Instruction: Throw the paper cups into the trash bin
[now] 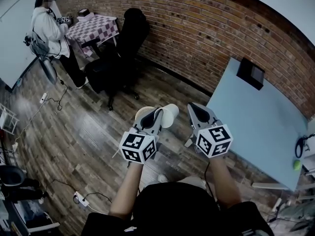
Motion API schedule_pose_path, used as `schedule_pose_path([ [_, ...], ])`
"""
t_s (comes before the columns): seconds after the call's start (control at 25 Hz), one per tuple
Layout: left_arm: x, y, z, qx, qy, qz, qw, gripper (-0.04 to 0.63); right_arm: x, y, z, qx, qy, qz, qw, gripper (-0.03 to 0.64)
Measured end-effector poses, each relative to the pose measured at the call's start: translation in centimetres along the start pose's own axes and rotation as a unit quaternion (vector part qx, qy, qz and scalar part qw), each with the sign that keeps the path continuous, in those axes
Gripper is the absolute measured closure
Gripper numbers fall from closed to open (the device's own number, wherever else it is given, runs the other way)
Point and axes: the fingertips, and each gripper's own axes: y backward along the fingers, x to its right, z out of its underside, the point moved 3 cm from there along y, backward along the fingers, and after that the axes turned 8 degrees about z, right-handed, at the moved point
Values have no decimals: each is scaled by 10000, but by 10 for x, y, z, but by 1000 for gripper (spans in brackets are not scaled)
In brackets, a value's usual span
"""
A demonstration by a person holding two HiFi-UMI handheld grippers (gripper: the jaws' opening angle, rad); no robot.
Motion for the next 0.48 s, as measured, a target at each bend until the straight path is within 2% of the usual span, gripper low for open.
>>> schedule_pose_path([
  [0.16,-15,15,2,-13,41,-27,10000,560,-12,-9,4,-17,-27,29,10000,614],
  [0.48,-51,41,-1,161,258,-338,9990,560,-24,-22,3,-48,-8,74,10000,614],
])
